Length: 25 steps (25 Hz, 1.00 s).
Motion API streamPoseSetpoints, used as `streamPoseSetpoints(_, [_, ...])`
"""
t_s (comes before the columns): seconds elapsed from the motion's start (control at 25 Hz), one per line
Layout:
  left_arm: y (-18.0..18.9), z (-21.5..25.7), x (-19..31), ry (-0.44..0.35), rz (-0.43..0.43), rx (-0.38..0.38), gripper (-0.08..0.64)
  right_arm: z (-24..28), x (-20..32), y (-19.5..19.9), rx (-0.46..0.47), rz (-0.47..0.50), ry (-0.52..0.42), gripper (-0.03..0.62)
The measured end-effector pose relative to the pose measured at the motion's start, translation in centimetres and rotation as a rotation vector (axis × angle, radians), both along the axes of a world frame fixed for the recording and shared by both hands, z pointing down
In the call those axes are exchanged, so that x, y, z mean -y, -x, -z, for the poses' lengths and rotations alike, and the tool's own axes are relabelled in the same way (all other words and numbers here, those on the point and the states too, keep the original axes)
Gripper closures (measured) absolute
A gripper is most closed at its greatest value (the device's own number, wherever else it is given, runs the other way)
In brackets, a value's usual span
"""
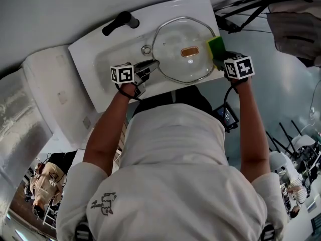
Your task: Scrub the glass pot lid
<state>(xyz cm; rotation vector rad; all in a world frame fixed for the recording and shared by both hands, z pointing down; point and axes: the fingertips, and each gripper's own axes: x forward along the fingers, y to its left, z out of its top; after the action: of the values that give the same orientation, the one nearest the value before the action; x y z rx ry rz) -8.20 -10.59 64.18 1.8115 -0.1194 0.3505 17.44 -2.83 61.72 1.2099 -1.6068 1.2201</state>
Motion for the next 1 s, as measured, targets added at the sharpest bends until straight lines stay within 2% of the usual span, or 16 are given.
streamPoseSetpoints(0.24, [-0.3,1.4,-0.5,-0.103,-0.061,0.045,0.438,2.9,0.4,0.8,-0.021,0.002,-0.066,0.298])
streamPoseSetpoints(0.48, [2.2,1.4,1.1,-0.137,0.018,0.128,0.391,7.5,0.2,2.8,-0.059,0.022,-0.133,0.298])
streamPoseSetpoints(0.64, [3.5,3.9,1.5,-0.19,0.037,0.122,0.391,10.6,0.5,4.3,-0.086,0.026,-0.217,0.298])
streamPoseSetpoints(0.8, [4.2,7.8,1.6,-0.27,0.066,0.116,0.391,13.3,0.8,5.6,-0.077,0.04,-0.304,0.298])
streamPoseSetpoints(1.0, [4.8,13.1,2.7,-0.412,0.164,0.096,0.391,16.1,3.3,7.2,-0.045,0.14,-0.436,0.298])
